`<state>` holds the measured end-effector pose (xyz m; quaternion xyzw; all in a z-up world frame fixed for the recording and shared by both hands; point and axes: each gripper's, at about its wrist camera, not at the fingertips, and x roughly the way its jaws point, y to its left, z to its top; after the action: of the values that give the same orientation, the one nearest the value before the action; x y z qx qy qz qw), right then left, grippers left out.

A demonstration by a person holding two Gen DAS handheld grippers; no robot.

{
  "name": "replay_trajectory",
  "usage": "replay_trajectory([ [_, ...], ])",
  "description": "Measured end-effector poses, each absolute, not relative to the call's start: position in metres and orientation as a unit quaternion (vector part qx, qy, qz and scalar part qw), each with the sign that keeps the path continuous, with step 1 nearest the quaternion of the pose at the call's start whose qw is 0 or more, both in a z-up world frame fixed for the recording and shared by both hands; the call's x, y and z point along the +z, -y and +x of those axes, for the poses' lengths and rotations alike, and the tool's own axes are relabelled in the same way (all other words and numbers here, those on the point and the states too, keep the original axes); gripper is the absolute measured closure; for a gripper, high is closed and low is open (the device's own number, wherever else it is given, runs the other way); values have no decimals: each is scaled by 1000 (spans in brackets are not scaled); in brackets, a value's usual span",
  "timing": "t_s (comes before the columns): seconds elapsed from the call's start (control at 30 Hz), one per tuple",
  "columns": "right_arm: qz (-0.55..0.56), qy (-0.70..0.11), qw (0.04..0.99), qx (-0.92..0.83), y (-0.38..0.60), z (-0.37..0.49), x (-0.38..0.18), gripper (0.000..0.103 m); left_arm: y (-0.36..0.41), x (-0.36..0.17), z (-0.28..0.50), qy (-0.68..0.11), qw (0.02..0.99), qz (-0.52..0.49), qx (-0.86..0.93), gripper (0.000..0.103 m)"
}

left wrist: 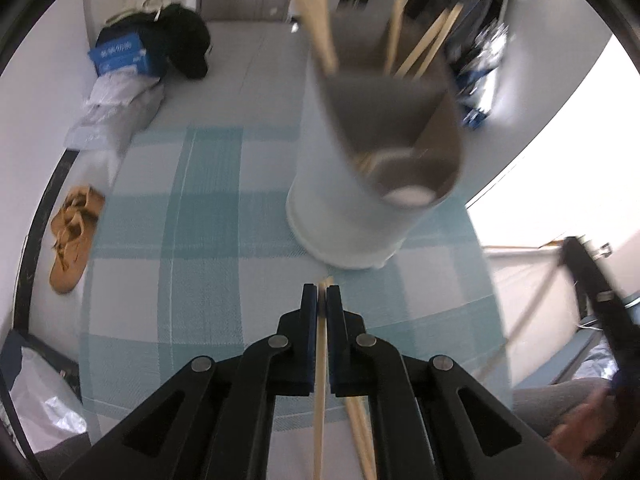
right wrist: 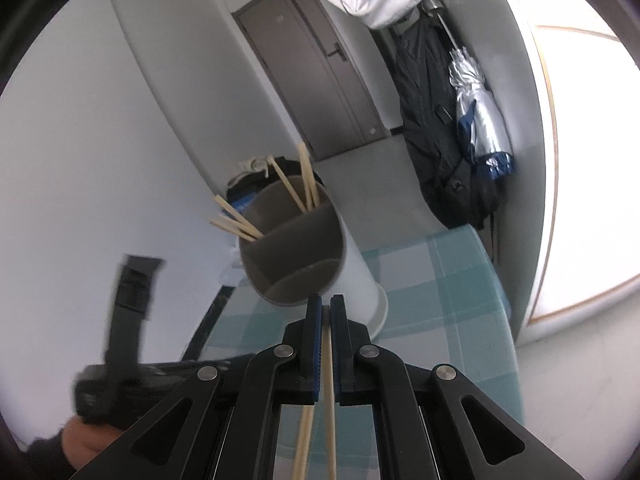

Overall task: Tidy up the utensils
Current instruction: 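Carry both held chopsticks up over the utensil holder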

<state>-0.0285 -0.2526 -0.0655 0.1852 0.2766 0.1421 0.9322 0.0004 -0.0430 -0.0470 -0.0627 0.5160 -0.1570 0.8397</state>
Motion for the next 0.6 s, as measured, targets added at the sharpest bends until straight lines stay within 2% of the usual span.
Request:
replay_trajectory([
  [0.2, 168, -260, 939, 146, 243, -38, -60, 100, 37, -5, -16, -452, 870, -65, -187, 103],
  [0.6, 111, -239, 951, 159, 222, -54, -50, 100, 31, 9, -18, -413, 882, -62, -219, 103],
])
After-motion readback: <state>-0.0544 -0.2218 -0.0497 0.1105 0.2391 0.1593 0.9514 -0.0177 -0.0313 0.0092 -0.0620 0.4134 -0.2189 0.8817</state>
